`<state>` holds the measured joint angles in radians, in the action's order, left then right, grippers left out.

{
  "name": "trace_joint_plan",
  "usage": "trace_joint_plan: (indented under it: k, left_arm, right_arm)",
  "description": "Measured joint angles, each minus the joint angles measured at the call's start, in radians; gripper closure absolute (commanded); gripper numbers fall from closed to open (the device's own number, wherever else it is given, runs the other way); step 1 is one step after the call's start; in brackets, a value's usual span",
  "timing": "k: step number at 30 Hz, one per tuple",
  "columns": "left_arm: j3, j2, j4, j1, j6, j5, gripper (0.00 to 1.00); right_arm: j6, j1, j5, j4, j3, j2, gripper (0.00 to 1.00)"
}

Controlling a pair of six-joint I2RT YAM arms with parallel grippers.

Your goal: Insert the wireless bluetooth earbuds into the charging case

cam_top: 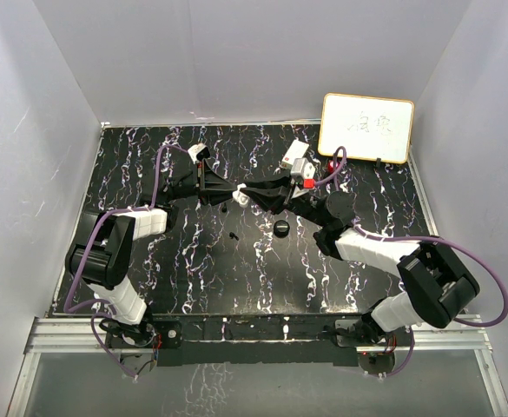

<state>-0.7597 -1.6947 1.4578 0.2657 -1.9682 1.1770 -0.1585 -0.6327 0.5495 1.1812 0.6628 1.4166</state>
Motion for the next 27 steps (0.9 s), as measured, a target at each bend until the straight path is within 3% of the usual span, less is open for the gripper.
trace_joint_plan:
  k: [27]
  left_arm:
    - [-0.007,0.006,0.0,0.002,0.0,0.0,1.0]
  right_arm:
    - [0.022,0.0,0.0,-0.006,-0.001,0.017,1.0]
